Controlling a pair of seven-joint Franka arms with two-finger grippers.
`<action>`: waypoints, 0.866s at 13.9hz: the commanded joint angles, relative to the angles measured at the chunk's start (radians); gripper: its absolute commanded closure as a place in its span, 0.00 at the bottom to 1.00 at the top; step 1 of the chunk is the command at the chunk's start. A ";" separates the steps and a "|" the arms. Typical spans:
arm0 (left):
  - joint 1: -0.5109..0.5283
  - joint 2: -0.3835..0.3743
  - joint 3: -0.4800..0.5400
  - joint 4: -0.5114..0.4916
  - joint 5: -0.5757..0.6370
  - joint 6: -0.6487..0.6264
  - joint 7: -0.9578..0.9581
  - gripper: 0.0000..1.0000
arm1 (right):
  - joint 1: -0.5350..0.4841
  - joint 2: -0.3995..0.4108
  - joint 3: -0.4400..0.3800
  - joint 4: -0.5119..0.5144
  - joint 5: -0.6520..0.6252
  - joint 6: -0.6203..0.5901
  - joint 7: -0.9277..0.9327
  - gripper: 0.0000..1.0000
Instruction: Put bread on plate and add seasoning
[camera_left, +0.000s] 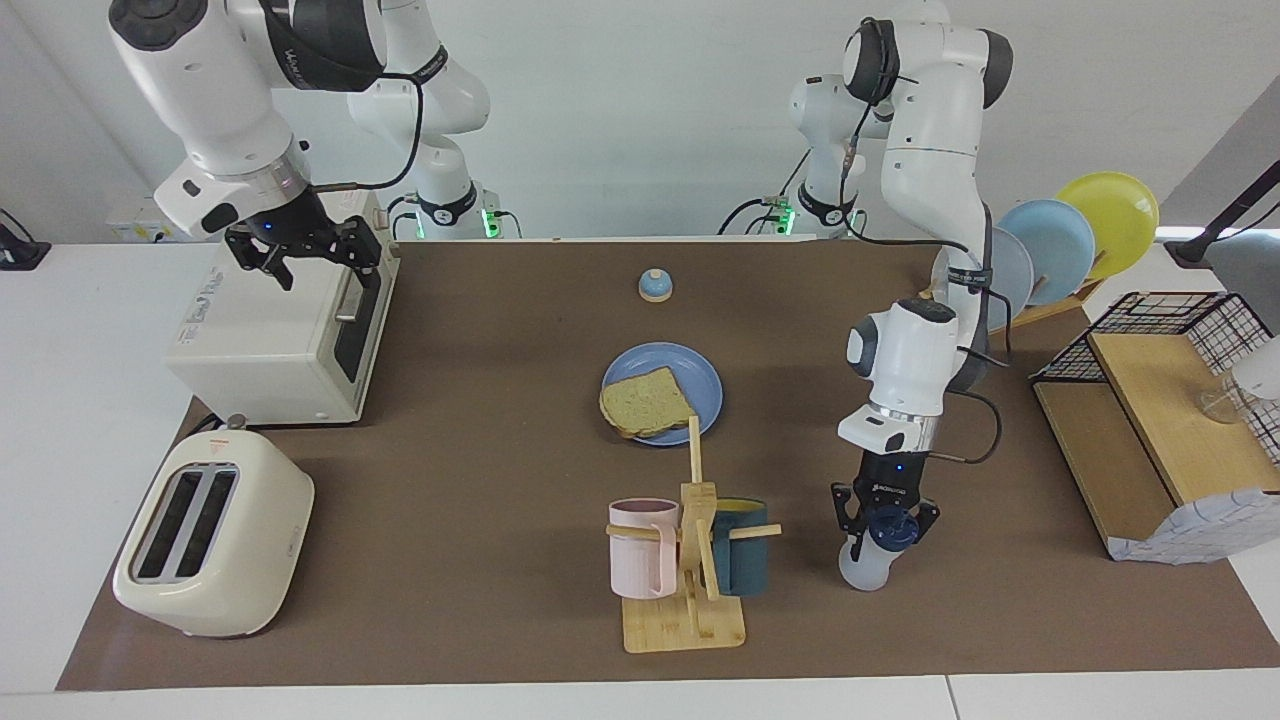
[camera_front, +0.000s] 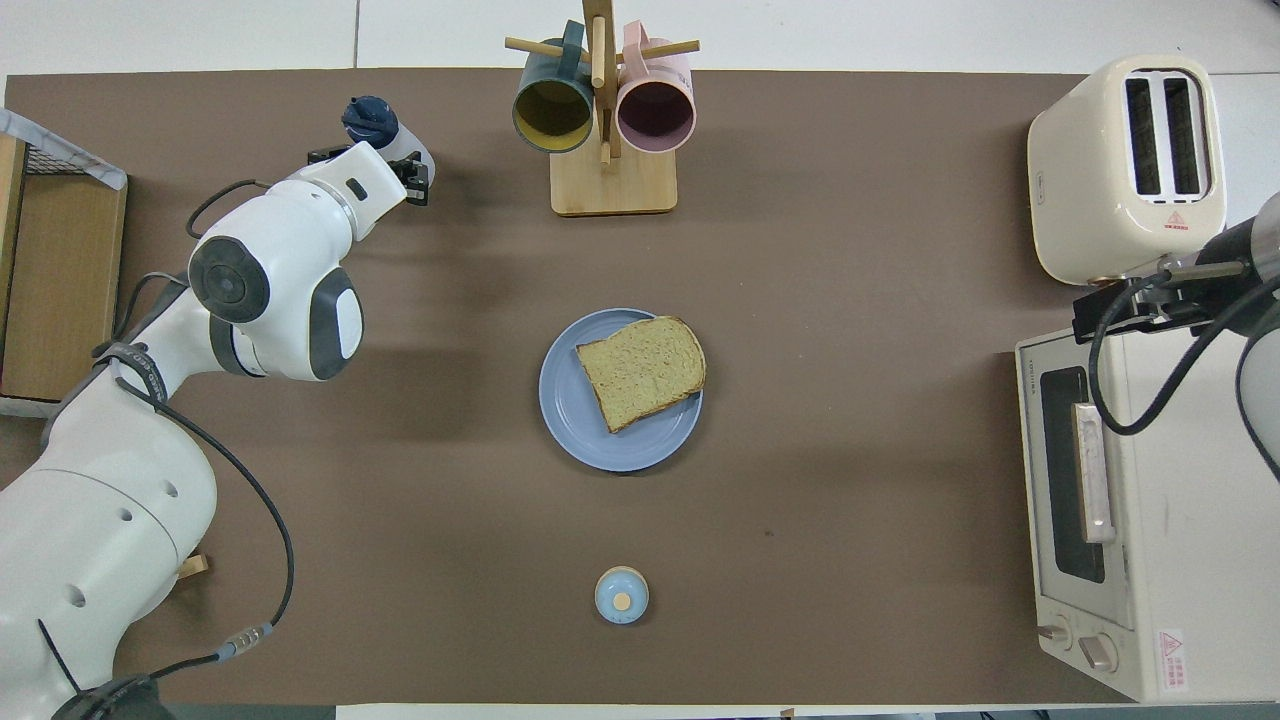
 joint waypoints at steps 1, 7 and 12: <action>0.005 0.003 -0.004 0.011 0.004 -0.024 0.011 0.20 | -0.002 -0.022 0.003 -0.018 -0.001 -0.013 -0.025 0.00; 0.008 0.003 -0.004 0.011 0.004 -0.024 0.011 0.00 | -0.002 -0.022 0.003 -0.018 -0.001 -0.013 -0.026 0.00; 0.014 -0.006 -0.004 -0.030 0.003 -0.006 0.009 0.00 | -0.002 -0.022 0.003 -0.018 -0.001 -0.013 -0.026 0.00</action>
